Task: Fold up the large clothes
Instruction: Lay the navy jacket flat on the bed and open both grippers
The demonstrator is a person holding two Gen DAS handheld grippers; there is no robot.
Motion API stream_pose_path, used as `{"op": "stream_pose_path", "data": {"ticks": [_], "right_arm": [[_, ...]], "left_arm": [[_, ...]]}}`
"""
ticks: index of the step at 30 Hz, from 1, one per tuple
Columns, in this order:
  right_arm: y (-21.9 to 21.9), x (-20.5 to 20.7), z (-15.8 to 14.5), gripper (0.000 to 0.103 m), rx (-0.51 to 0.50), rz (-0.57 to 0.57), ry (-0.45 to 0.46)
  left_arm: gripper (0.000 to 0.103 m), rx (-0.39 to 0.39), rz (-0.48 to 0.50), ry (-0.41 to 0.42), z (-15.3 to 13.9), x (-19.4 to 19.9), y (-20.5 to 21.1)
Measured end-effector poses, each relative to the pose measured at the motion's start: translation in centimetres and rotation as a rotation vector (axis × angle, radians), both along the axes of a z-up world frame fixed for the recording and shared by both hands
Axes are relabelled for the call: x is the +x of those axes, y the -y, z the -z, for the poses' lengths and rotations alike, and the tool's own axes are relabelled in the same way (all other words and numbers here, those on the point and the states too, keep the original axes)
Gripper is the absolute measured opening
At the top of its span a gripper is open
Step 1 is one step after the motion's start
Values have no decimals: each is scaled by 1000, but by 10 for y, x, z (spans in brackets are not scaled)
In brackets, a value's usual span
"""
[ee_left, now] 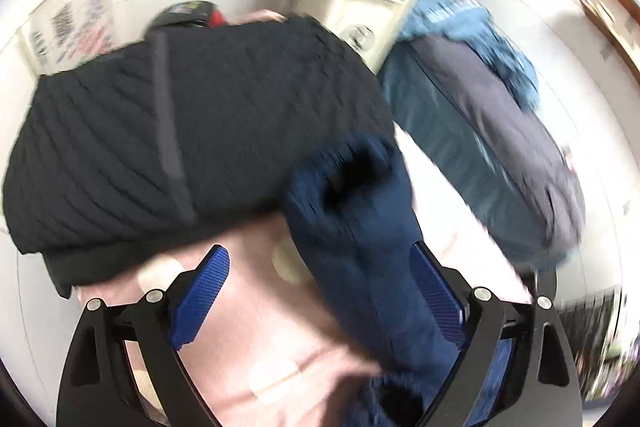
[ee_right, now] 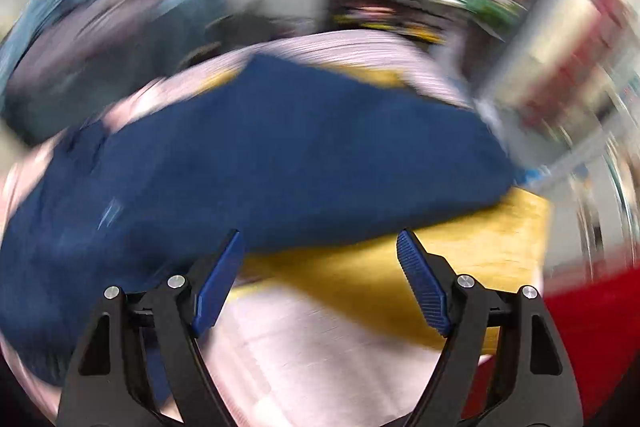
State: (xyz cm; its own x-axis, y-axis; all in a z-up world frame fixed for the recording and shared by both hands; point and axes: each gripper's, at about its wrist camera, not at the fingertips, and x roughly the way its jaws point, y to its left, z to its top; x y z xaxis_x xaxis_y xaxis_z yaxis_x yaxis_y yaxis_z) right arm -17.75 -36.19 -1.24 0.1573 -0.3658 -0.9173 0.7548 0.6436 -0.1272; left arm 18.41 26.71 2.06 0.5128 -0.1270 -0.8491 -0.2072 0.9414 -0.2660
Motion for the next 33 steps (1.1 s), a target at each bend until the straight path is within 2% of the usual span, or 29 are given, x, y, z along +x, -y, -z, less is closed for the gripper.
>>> {"op": "stream_pose_path", "data": {"ticks": [2,5,8,11,14,18,22,25,29,30,31,33], "right_arm": [[-45,31,15,78,51,-159,-3],[-110,60,31,78,128,-341,-15],[-155,77,45,78,156,-464,-50],[-180,80,57,78,194,-505,-60],[-195,76,64,78,235,-468,-62],[-206,68,74,78,310,-432,-56],[-225,82,82,78,315,-481,-74],[-252,99,87,78,338,-546,-92],[-284,128,99,78,242,-624,-101],[-290,134,106,78,216,-650,-123],[-299,139,117,78,159,-690,-192],[-307,138,132,46,87,-741,-302]], "left_arm": [[89,-7,69,-26,12,-11,18],[89,-19,171,-83,36,-34,50],[89,-26,254,-115,56,-55,75],[89,12,331,-144,77,-75,93],[90,9,392,-189,102,-94,104],[90,43,426,-270,137,-114,109],[90,48,438,-316,157,-128,108],[90,46,465,-324,162,-133,115],[90,43,491,-306,160,-131,131],[90,41,494,-306,158,-127,133],[90,46,497,-307,159,-126,136],[90,67,510,-310,159,-124,144]]}}
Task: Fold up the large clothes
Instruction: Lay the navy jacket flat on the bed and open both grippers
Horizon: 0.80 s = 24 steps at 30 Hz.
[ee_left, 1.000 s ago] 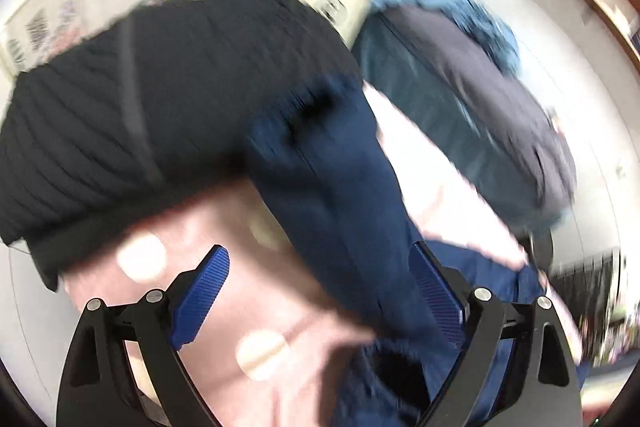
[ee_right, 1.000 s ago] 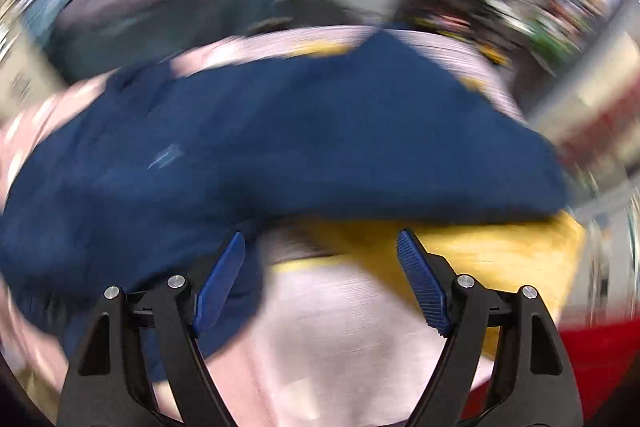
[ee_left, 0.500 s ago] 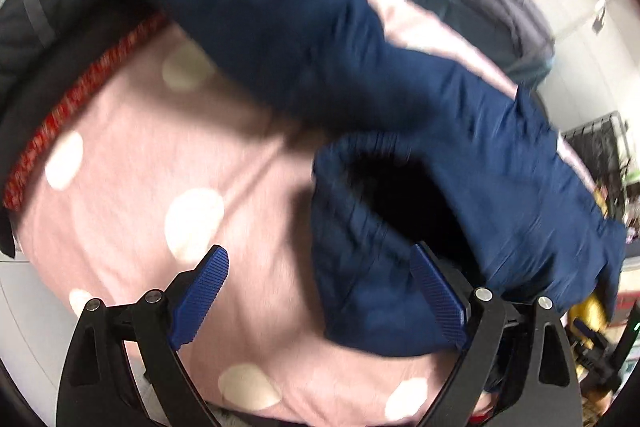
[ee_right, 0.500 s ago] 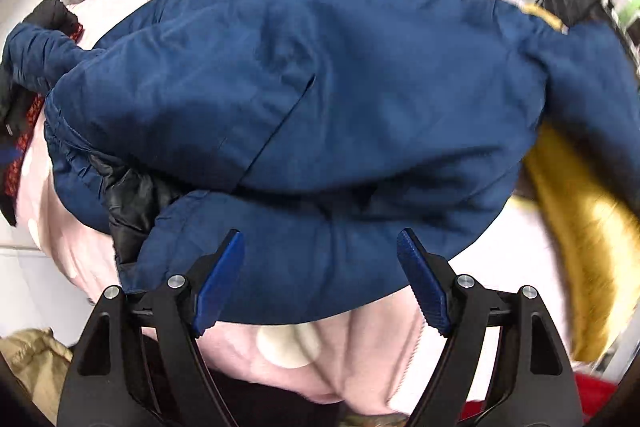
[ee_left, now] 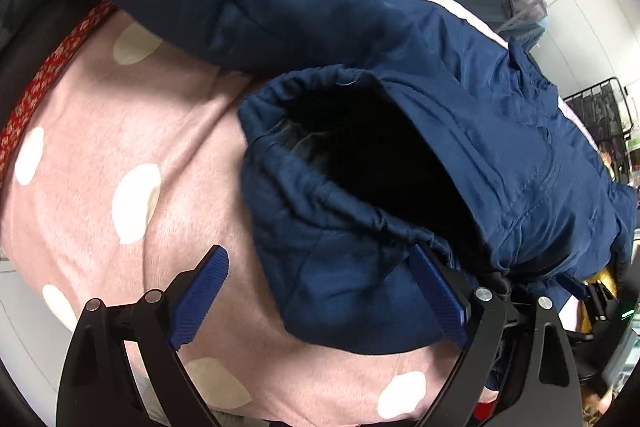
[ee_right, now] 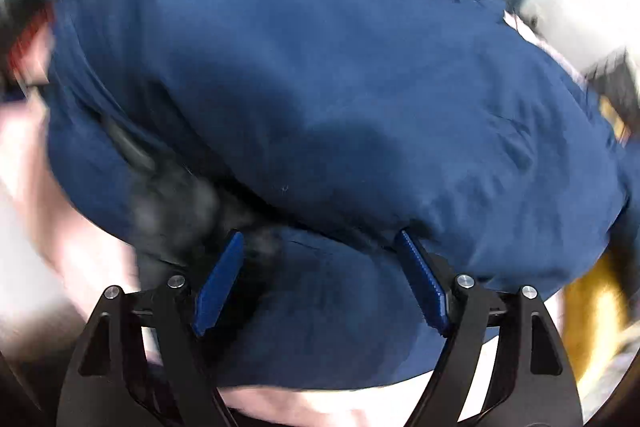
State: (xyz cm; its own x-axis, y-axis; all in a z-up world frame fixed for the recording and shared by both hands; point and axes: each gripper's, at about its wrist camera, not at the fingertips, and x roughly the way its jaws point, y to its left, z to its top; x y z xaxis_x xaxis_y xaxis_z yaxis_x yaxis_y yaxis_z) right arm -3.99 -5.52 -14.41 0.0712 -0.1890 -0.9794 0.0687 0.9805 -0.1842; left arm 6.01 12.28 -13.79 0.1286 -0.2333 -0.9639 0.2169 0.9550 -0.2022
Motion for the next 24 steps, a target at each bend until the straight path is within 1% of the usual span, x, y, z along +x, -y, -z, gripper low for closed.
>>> {"op": "stream_pose_path", "data": {"ticks": [1,3,6,7,8,10,11,12,14,15,16,17,18,19,20,22,24], "right_arm": [[5,-9,-2,26,10,8,3],[20,-26,-13,17,49,62,49],[59,-79,-41,14,43,196,99],[70,-97,-47,13,41,232,102],[85,-127,-53,12,49,285,96],[101,-169,-53,12,57,355,54],[108,-197,-45,12,77,405,-5],[111,-213,-37,12,106,442,-54],[114,-255,-11,14,257,557,-171],[112,-268,-4,16,297,597,-198],[112,-276,-3,31,299,620,-209],[111,-281,-5,49,276,639,-209],[111,-283,-14,55,231,649,-174],[111,-282,-24,58,201,642,-132],[111,-279,-34,58,173,623,-96],[104,-263,-54,58,80,526,-24],[91,-243,-58,59,36,388,-1]], "left_arm": [[90,4,14,3,-1,0,2],[90,13,37,14,-2,-2,5],[90,19,54,9,-2,-5,1],[90,17,52,5,-2,-7,-2],[90,13,51,0,-3,-10,-9],[90,7,56,-7,-3,-15,-17],[90,6,63,-14,-2,-18,-20],[90,4,76,-23,-2,-22,-23],[90,-19,111,-50,-1,-31,-23],[90,-18,130,-57,0,-37,-22],[90,-6,153,-61,0,-44,-20],[90,7,173,-65,2,-49,-16],[90,18,186,-65,5,-54,-13],[90,26,189,-63,8,-55,-10],[90,32,183,-66,11,-57,-9],[90,20,155,-92,18,-57,-9],[90,-9,109,-127,23,-53,-14]]}}
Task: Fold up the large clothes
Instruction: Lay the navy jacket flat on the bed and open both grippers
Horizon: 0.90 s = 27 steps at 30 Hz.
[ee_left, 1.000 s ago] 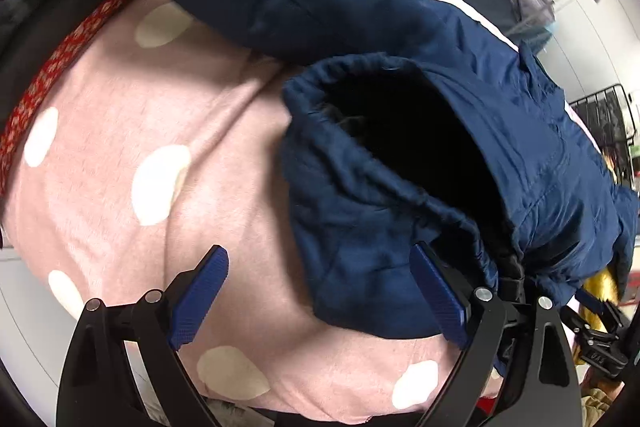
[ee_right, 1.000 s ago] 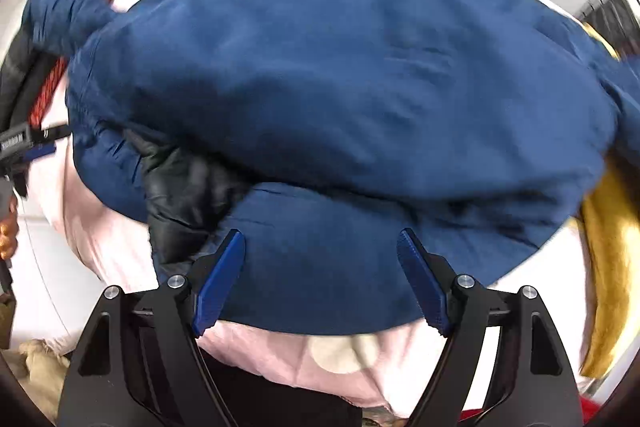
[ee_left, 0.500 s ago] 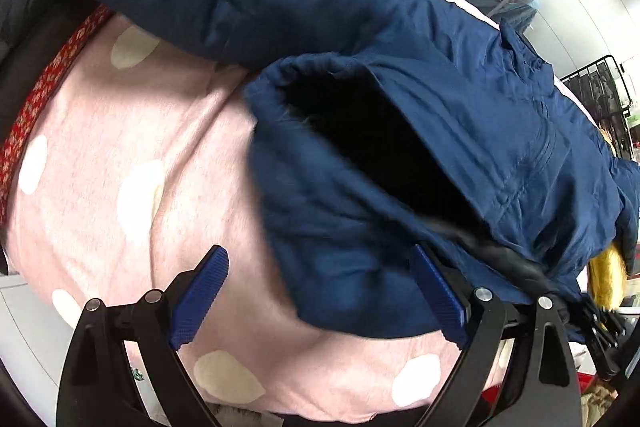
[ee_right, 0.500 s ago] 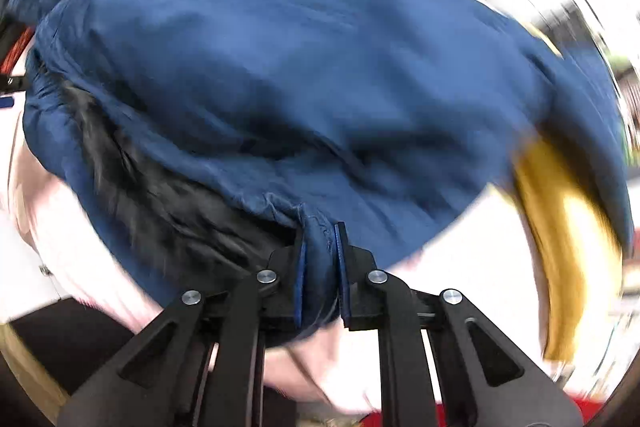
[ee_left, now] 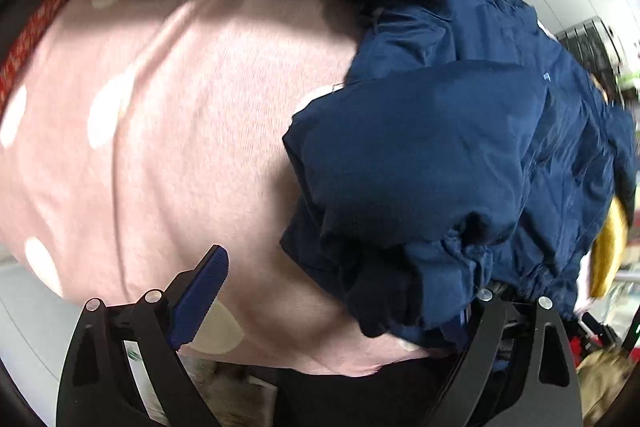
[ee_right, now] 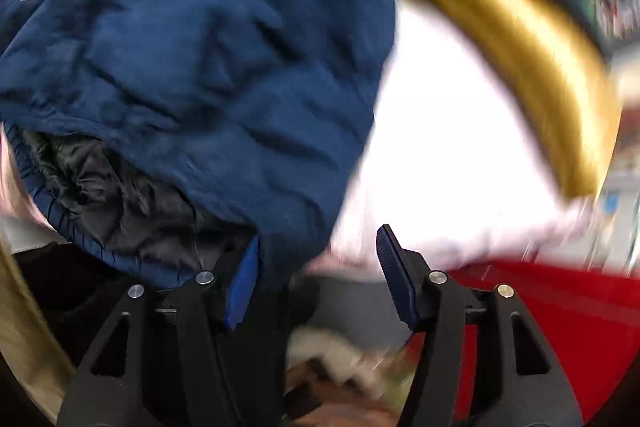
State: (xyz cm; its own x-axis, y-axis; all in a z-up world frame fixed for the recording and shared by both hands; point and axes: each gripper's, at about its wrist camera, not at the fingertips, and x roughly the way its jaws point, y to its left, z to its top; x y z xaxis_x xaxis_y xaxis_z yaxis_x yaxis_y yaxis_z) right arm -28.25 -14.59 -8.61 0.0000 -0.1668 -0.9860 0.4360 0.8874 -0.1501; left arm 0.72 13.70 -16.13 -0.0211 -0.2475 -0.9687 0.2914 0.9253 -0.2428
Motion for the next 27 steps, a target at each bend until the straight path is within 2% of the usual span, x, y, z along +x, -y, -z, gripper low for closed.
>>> {"op": "stream_pose_path", "data": {"ticks": [4,6,10,11,12,13,16,18,19,20,21,23,25,26,27], "right_arm": [[-30,39,11,59,-58,-220,-31],[-41,53,18,59,-31,-293,-33],[-50,70,55,60,-32,-405,-137],[-49,69,66,57,-44,-424,-179],[-52,69,70,50,-58,-434,-199],[-48,66,71,26,-66,-434,-198],[-13,37,39,19,-82,-288,-103],[31,4,10,18,-64,-83,-59],[52,-16,0,17,-58,16,-55],[80,-46,-11,16,-46,147,-63],[96,-67,-16,16,-41,224,-77],[128,-130,-16,16,18,407,-135],[144,-171,-5,14,77,525,-158],[150,-189,4,10,84,571,-199],[133,-212,26,10,104,624,-278]], "left_arm": [[90,-5,4,-2,-2,3,-1],[90,-4,21,12,-5,2,2],[89,-2,33,17,-9,1,6],[89,-5,32,16,-12,0,3],[88,-6,32,15,-13,-2,0],[88,-11,34,14,-15,-3,-1],[87,-48,85,13,-23,-13,-1],[87,-71,182,13,-28,-25,9],[87,-95,241,-6,-30,-33,12],[88,-151,332,-59,-31,-46,14],[88,-192,401,-105,-32,-57,14],[89,-233,510,-167,-33,-77,13],[89,-244,618,-234,-28,-98,10],[89,-241,634,-249,-24,-103,8],[89,-241,624,-276,-18,-104,3]]}}
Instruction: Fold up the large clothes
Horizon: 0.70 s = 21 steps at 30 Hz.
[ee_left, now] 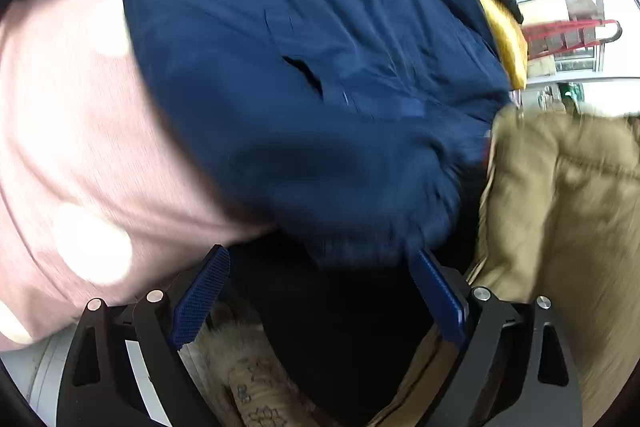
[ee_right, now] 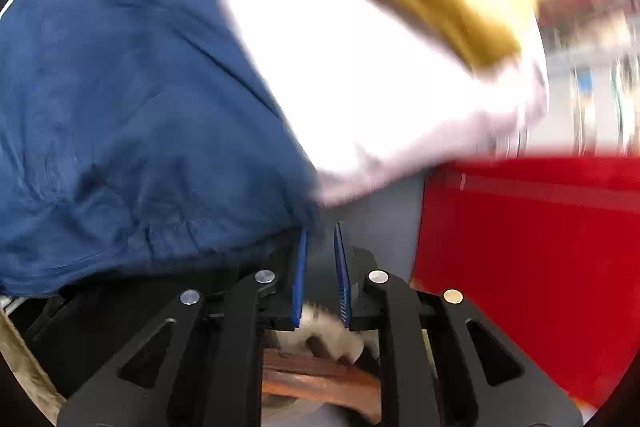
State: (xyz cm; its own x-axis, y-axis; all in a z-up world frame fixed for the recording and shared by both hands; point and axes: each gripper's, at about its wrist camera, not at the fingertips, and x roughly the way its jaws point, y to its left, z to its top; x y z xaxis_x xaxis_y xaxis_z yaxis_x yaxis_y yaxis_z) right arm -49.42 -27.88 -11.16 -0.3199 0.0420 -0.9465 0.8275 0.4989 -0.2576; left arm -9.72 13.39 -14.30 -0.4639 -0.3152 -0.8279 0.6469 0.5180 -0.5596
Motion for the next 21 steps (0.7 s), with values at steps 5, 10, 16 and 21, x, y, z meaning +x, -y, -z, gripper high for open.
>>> {"op": "stream_pose_path", "data": {"ticks": [5,10,16,21], "right_arm": [[16,-31,-12,11,-81,139,57],[6,75,-25,53,-97,-169,220],[-54,200,-12,63,-46,-534,375],[-69,212,18,73,1,-666,344]], "left_arm": [[88,112,-142,47,9,27,-28],[88,34,-273,224,-34,56,-9],[88,67,-149,358,-24,25,69],[89,130,-173,351,17,-1,68]]}}
